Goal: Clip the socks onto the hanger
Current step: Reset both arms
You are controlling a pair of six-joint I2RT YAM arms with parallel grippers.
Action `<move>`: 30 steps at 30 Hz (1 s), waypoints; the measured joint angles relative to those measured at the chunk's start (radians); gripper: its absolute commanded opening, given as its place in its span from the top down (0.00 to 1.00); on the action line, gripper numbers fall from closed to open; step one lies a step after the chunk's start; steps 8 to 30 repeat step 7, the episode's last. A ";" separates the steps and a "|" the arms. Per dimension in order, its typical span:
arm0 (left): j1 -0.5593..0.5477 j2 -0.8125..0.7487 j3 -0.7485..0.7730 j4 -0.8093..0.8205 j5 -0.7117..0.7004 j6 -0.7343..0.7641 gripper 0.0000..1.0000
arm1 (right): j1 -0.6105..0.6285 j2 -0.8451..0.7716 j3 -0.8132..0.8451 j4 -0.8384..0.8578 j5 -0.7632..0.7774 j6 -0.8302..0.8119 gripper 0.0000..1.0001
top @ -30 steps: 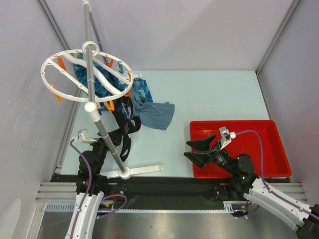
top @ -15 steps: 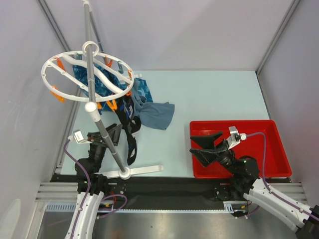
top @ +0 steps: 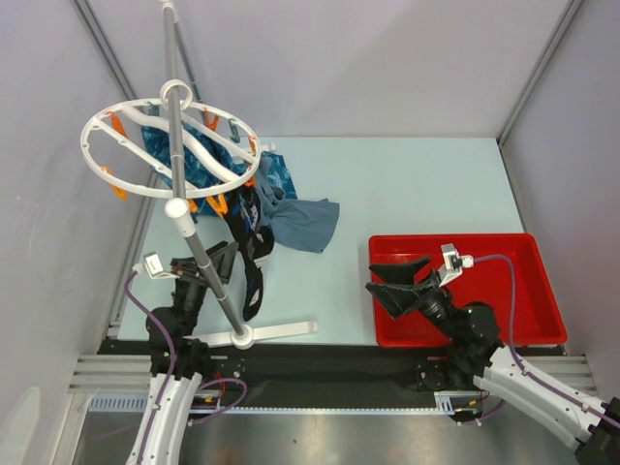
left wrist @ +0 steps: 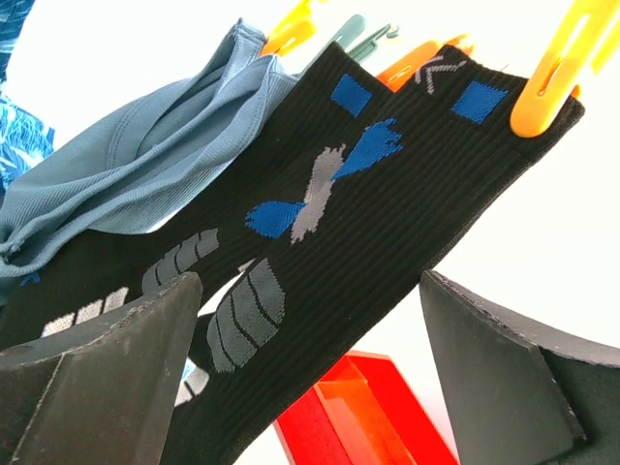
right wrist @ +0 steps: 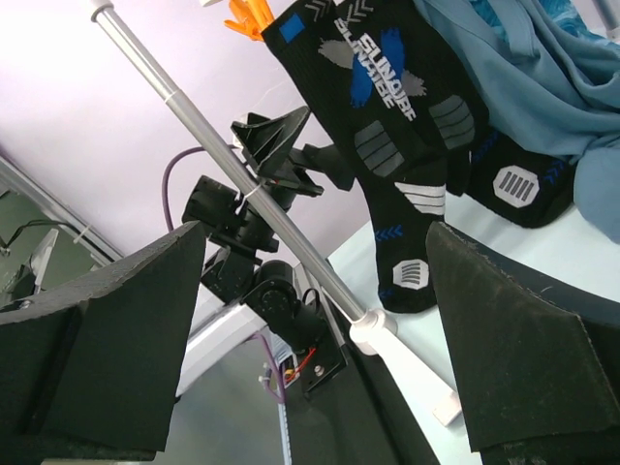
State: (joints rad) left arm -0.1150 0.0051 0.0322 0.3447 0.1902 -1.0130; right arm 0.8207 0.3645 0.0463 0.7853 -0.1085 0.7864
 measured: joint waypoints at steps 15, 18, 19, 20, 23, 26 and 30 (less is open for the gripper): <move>0.000 0.000 0.000 -0.014 0.001 0.000 0.00 | 0.000 0.027 0.000 -0.010 0.032 0.017 0.00; 0.000 0.000 0.000 -0.014 0.001 0.000 0.00 | 0.000 0.027 0.000 -0.010 0.032 0.017 0.00; 0.000 0.000 0.000 -0.014 0.001 0.000 0.00 | 0.000 0.027 0.000 -0.010 0.032 0.017 0.00; 0.000 0.000 0.000 -0.014 0.001 0.000 0.00 | 0.000 0.027 0.000 -0.010 0.032 0.017 0.00; 0.000 0.000 0.000 -0.014 0.001 0.000 0.00 | 0.000 0.027 0.000 -0.010 0.032 0.017 0.00; 0.000 0.000 0.000 -0.014 0.001 0.000 0.00 | 0.000 0.027 0.000 -0.010 0.032 0.017 0.00; 0.000 0.000 0.000 -0.014 0.001 0.000 0.00 | 0.000 0.027 0.000 -0.010 0.032 0.017 0.00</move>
